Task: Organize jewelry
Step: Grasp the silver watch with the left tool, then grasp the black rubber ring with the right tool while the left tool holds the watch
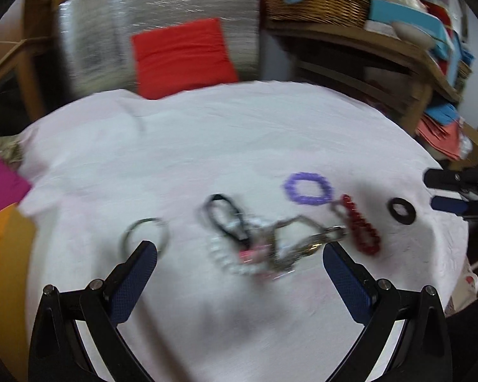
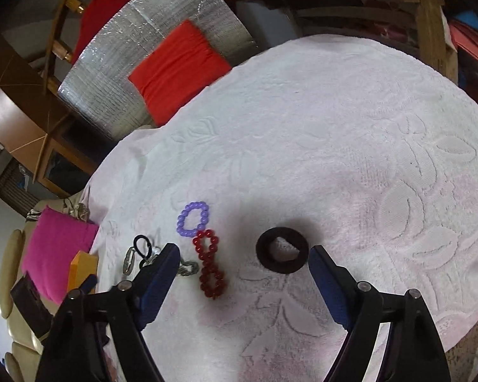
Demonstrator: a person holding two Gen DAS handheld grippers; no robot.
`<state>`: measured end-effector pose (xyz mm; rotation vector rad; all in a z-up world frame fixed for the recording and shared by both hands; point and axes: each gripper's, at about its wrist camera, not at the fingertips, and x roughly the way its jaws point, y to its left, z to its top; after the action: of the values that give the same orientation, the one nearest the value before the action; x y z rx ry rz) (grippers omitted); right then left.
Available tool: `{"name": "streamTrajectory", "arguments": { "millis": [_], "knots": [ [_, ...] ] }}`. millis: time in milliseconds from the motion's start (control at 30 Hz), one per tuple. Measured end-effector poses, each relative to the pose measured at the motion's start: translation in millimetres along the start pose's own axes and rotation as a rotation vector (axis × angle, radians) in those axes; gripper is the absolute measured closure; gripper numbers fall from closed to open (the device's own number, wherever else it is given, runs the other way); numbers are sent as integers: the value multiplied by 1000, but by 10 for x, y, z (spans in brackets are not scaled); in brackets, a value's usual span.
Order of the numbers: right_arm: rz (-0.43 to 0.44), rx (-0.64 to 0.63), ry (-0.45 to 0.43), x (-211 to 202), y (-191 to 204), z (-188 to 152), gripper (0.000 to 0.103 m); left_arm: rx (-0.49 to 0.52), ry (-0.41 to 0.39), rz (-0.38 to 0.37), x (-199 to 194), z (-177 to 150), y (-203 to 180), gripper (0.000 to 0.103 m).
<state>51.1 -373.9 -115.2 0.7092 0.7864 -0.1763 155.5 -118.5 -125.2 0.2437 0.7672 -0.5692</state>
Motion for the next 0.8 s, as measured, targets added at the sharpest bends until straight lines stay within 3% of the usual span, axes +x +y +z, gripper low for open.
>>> {"name": "streamTrajectory", "arguments": {
  "millis": [67,167,267,400,500,567,800],
  "knots": [
    [-14,6,-4,10,-34,24,18,19,30,-25,127,23,-65,5],
    [-16,28,-10,15,-89,36,18,4,86,-106,274,39,-94,37],
    [-24,34,-12,8,-112,49,18,-30,113,-143,364,49,-73,46],
    [-40,44,-18,-14,-183,75,18,-39,130,-196,411,32,-76,77],
    [-55,66,-11,1,-254,96,18,7,128,-218,419,-2,-176,88],
    [-59,80,-5,9,-304,103,18,12,131,-271,369,-28,-198,92],
    [-138,54,44,154,-327,120,18,40,135,-289,280,-155,-230,92]
  ]
}}
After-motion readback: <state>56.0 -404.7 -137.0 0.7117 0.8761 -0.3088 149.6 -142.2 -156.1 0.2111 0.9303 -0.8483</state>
